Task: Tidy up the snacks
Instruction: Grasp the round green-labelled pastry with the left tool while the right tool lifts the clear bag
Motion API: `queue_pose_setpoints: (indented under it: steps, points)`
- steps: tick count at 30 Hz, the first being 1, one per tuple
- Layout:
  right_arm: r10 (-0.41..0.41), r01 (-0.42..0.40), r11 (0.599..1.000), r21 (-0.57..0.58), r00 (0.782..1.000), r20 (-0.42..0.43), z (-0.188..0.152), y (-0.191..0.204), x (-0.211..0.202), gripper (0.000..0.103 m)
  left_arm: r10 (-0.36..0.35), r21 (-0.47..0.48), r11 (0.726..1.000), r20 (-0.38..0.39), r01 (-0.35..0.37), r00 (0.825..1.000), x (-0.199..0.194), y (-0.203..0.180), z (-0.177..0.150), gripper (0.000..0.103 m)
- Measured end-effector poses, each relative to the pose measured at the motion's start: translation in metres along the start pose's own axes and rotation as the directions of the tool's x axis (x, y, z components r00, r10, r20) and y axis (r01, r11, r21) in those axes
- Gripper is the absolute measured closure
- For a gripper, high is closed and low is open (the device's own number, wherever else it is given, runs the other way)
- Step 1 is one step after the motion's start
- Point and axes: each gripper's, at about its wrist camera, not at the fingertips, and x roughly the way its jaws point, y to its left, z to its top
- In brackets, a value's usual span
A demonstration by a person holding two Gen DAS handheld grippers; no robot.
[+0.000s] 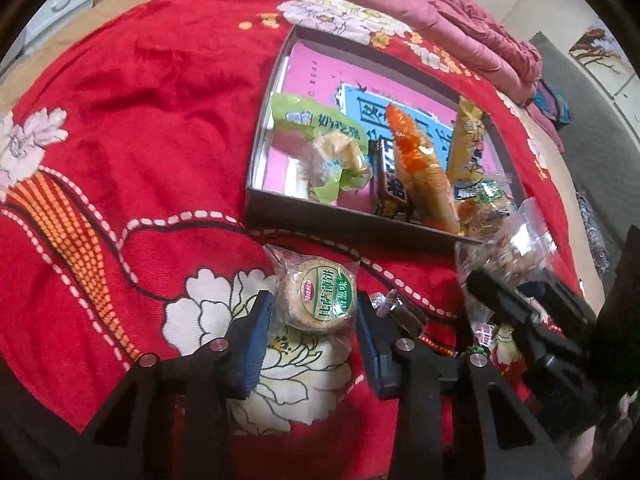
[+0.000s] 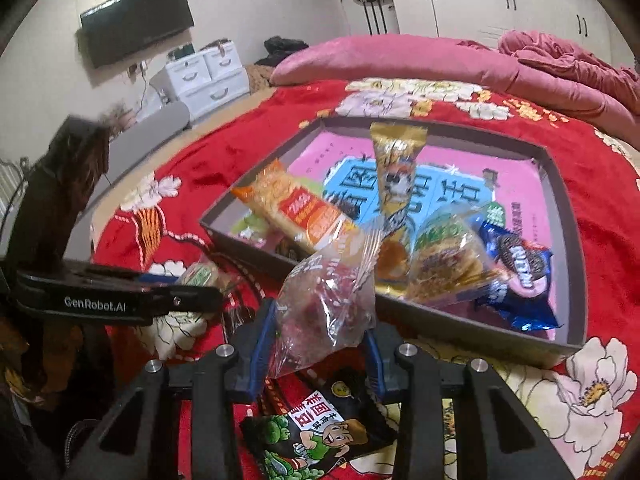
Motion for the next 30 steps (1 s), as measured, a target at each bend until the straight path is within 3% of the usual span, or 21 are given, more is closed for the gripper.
queue_pose_setpoints:
  steps: [16, 30]
  points:
    - [-0.023, 0.019, 0.999, 0.045, 0.996, 0.09, 0.011, -0.015, -0.03, 0.063, -0.001, 0.053, 0.999, 0.082, -0.004, 0.997, -0.033, -0.018, 0.004, 0.061]
    - [-0.09, 0.07, 0.987, 0.146, 0.987, 0.136, 0.013, -0.047, -0.051, 0.063, -0.001, 0.069, 0.998, 0.104, -0.006, 0.995, -0.034, -0.033, 0.016, 0.061]
